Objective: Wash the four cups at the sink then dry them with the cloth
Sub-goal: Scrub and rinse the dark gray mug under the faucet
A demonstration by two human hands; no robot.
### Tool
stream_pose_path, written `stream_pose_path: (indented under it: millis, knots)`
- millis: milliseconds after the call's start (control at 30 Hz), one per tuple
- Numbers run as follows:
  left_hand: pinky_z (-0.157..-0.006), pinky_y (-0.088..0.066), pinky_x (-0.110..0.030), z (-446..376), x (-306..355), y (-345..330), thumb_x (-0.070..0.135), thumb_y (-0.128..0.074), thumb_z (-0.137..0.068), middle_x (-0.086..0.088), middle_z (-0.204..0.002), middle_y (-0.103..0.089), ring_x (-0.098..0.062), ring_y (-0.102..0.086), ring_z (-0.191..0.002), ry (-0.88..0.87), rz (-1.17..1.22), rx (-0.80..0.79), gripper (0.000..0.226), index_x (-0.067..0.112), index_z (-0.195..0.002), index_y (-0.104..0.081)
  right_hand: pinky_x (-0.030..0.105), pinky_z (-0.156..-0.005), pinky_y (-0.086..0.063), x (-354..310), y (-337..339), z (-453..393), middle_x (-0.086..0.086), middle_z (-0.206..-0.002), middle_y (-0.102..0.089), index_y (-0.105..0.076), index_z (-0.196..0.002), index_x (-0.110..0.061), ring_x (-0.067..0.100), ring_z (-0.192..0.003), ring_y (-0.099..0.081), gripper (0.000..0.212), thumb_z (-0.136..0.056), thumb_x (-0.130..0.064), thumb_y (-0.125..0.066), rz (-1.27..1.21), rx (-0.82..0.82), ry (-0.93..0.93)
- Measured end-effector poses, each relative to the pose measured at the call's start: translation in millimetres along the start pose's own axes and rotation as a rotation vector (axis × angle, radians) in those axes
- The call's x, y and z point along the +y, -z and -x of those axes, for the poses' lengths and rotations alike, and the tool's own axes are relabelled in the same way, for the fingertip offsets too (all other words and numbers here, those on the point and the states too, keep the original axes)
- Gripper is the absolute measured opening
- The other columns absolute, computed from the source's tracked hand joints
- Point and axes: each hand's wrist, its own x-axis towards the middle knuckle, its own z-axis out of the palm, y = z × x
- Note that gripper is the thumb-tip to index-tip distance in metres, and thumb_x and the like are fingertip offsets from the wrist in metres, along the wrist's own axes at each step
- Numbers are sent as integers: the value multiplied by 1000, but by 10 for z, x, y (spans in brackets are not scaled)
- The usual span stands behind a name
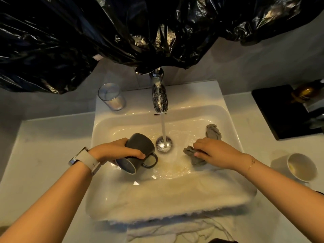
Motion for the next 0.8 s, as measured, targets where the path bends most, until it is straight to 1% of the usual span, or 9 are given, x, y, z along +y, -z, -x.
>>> stream_pose_path:
  millis: [100,233,300,400,500,600,667,733,800]
  knots:
    - [-83,-58,-33,56,-155,-122,53,-85,-44,3,-120,-58,-18,-62,-107,-195,192,130,99,34,-131,-42,26,-56,-34,-53,116,57,-11,-69,-52,-40,-84,-25,6,-61,-49,21,-101,-37,-42,-262,178,-172]
    - [-74,-55,-15,41,-174,-410,13,-92,-63,19,-125,-46,-7,-53,-113,-503,324,349,95,40,-135,-35,21,-57,-46,-198,278,-40,9,-82,-61,-37,-97,-14,15,-68,-56,22,-103,-35,-38,-879,455,-465]
    - [-77,-52,-10,-52,-130,-529,9,-91,-63,25,-129,-42,2,-49,-116,-603,323,429,99,43,-135,-32,16,-53,-48,-277,370,-110,6,-82,-62,-40,-106,-13,12,-64,-60,23,-103,-36,-38,-1195,474,-612]
    - [-87,-46,-6,-241,-75,-645,13,-94,-59,25,-132,-43,8,-48,-119,-688,337,473,103,50,-129,-28,23,-59,-55,-317,501,-187,12,-84,-65,-53,-107,-3,13,-64,-66,26,-97,-27,-56,-1557,387,-547]
    - [-86,-46,-5,-394,23,-709,13,-95,-58,23,-129,-46,7,-50,-115,-715,348,506,99,49,-124,-29,26,-68,-57,-335,494,-298,11,-94,-71,-58,-111,-5,17,-76,-71,28,-87,-15,-70,-1383,414,-580]
    - [-86,-46,-6,-464,114,-740,16,-94,-60,26,-128,-45,15,-50,-112,-749,331,507,96,48,-124,-30,31,-80,-56,-358,457,-402,2,-94,-71,-64,-106,-11,15,-88,-69,16,-94,-21,-61,-898,573,-441]
    - [-85,-48,-7,-505,161,-707,14,-94,-60,25,-130,-46,17,-50,-113,-768,352,469,96,46,-127,-32,22,-81,-53,-379,452,-497,-8,-94,-69,-65,-100,-21,7,-91,-65,12,-98,-20,-54,-757,646,-331]
    - [-87,-50,-12,-550,199,-654,15,-94,-61,22,-133,-47,12,-52,-115,-786,387,405,94,44,-130,-36,21,-81,-49,-418,465,-618,-9,-95,-67,-65,-100,-22,7,-93,-62,15,-99,-19,-49,-767,621,-322]
    - [-95,-51,-23,-601,200,-603,28,-95,-58,18,-136,-48,2,-52,-121,-784,410,371,93,47,-132,-41,23,-78,-50,-469,462,-730,-4,-94,-68,-66,-96,-20,12,-89,-63,16,-99,-21,-50,-945,527,-394]
